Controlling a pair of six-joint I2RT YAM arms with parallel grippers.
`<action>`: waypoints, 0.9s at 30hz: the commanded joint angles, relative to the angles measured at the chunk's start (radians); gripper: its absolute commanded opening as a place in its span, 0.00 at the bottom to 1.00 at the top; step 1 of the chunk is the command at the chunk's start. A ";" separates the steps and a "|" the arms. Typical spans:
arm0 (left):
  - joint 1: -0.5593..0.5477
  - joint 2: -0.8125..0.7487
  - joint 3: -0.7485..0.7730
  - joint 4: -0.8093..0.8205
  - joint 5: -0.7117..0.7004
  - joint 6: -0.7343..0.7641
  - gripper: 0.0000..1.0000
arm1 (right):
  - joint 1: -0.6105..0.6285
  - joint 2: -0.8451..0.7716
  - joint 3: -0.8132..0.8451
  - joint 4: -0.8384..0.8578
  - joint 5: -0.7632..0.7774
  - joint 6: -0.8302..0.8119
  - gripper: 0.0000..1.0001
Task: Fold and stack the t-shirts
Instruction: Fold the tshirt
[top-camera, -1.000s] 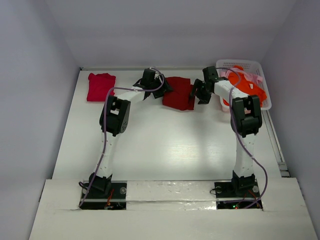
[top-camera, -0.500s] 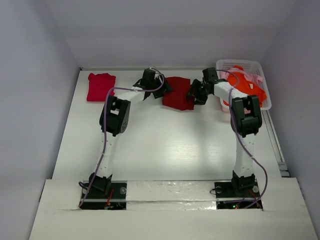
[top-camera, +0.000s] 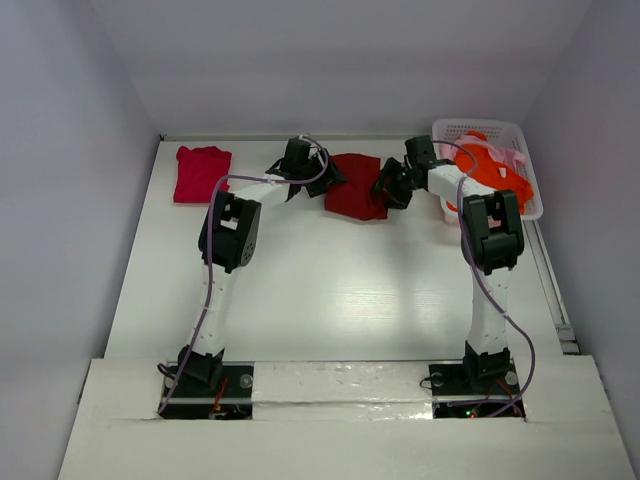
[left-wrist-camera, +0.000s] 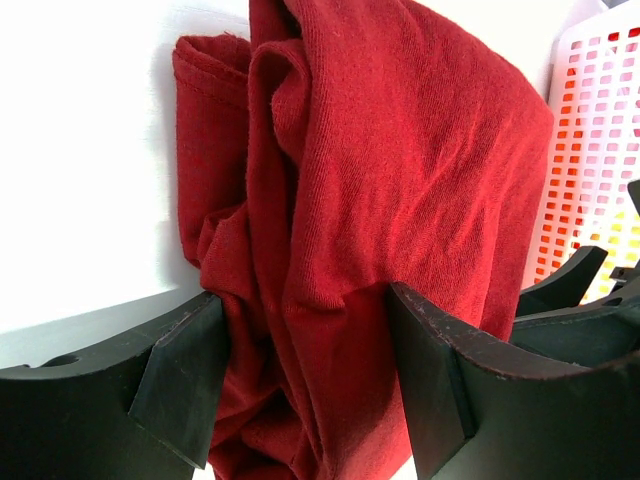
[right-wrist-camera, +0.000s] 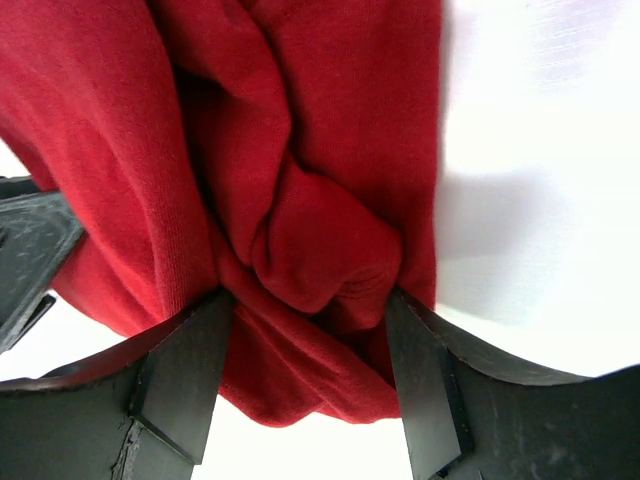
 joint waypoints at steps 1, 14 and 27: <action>-0.006 -0.012 -0.040 -0.107 -0.007 0.032 0.60 | 0.015 -0.010 0.025 -0.022 0.046 -0.033 0.68; -0.006 -0.024 -0.069 -0.078 -0.007 0.036 0.60 | 0.015 -0.070 0.014 -0.105 0.190 -0.094 0.68; -0.025 -0.102 -0.224 -0.036 -0.020 0.042 0.60 | 0.015 -0.191 -0.158 -0.019 0.166 -0.071 0.68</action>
